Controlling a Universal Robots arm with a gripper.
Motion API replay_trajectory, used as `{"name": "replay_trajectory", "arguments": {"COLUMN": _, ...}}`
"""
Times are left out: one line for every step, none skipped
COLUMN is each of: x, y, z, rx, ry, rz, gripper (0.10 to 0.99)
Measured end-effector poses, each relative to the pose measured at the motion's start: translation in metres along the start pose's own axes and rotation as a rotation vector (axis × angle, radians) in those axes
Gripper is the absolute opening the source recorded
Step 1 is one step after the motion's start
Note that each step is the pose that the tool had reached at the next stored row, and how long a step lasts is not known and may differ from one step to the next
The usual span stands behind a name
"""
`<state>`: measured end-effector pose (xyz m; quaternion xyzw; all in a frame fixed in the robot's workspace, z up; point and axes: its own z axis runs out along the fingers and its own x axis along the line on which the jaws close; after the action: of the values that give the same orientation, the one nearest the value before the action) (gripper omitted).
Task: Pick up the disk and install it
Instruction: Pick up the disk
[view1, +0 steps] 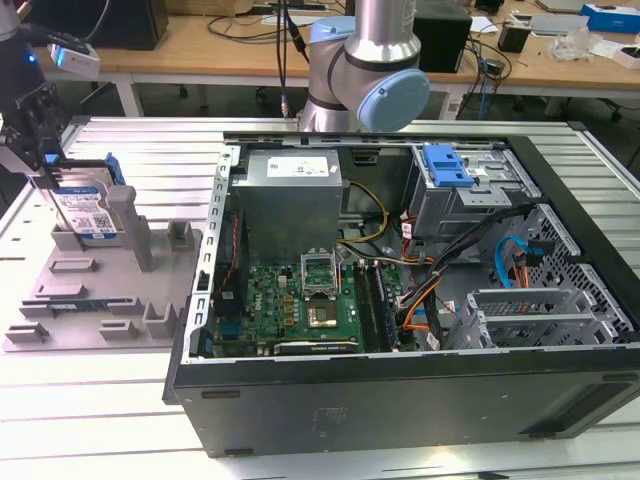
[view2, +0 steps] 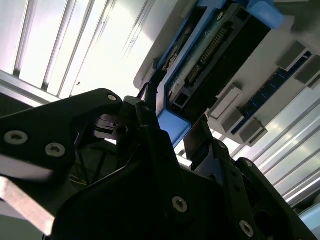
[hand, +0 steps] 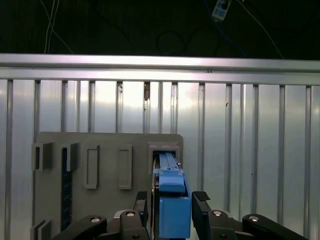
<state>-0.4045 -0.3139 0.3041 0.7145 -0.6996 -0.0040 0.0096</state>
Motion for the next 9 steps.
{"name": "replay_trajectory", "arguments": {"x": 0.0000, "y": 0.0000, "z": 0.0005, "rx": 0.000, "ry": 0.0000, "rz": 0.000, "gripper": 0.482}}
{"name": "replay_trajectory", "arguments": {"x": 0.0000, "y": 0.0000, "z": 0.0007, "rx": 0.000, "ry": 0.0000, "rz": 0.000, "gripper": 0.482}}
{"name": "replay_trajectory", "arguments": {"x": 0.0000, "y": 0.0000, "z": 0.0009, "rx": 0.000, "ry": -0.0001, "rz": 0.000, "gripper": 0.482}}
{"name": "replay_trajectory", "arguments": {"x": 0.0000, "y": 0.0000, "z": 0.0011, "rx": 0.000, "ry": -0.0001, "rz": 0.000, "gripper": 0.482}}
{"name": "replay_trajectory", "arguments": {"x": -0.0001, "y": 0.0000, "z": 0.0013, "rx": 0.000, "ry": -0.0001, "rz": 0.000, "gripper": 0.482}}
{"name": "replay_trajectory", "arguments": {"x": -0.0002, "y": -0.0001, "z": 0.0015, "rx": 0.000, "ry": -0.0001, "rz": 0.000, "gripper": 0.482}}
{"name": "replay_trajectory", "arguments": {"x": -0.0004, "y": 0.0000, "z": 0.0016, "rx": 0.000, "ry": -0.0001, "rz": 0.000, "gripper": 0.482}}
{"name": "replay_trajectory", "arguments": {"x": -0.0006, "y": 0.0000, "z": 0.0019, "rx": 0.000, "ry": -0.0001, "rz": 0.000, "gripper": 0.482}}
{"name": "replay_trajectory", "arguments": {"x": -0.0008, "y": 0.0000, "z": 0.0021, "rx": 0.000, "ry": -0.0002, "rz": 0.000, "gripper": 0.482}}
